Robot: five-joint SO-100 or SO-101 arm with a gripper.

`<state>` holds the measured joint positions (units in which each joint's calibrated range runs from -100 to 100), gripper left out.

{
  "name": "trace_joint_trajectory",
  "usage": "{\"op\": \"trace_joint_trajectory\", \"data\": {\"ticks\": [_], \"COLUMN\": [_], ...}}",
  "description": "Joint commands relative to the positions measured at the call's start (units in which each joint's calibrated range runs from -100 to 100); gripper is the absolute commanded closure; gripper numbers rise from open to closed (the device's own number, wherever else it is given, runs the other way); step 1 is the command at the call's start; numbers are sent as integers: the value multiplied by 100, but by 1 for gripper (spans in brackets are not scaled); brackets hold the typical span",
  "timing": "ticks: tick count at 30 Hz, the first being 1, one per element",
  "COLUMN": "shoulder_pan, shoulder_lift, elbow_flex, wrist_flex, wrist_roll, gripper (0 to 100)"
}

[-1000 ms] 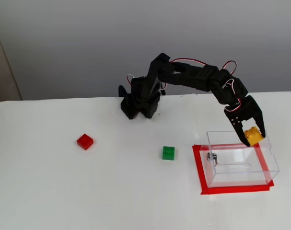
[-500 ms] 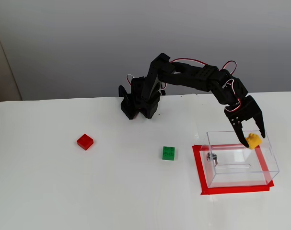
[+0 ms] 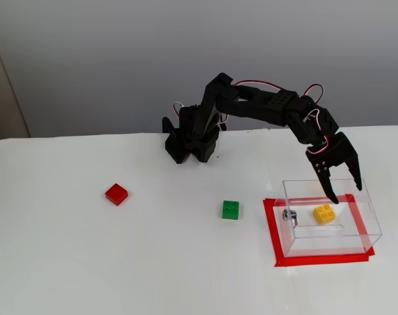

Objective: Pick the yellow lego brick and place it into the transparent box

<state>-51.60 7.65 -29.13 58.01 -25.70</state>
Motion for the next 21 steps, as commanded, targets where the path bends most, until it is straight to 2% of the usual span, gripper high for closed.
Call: {"op": "trace_joint_trajectory", "data": {"ticks": [1, 14, 21], "shoulder_pan": [70, 410, 913], "shoulder_lift": [-40, -125, -422], "elbow_flex": [-107, -89, -44], "wrist_flex": [-66, 13, 21], "wrist_roll": [7, 23, 304], "gripper": [79, 80, 80]}}
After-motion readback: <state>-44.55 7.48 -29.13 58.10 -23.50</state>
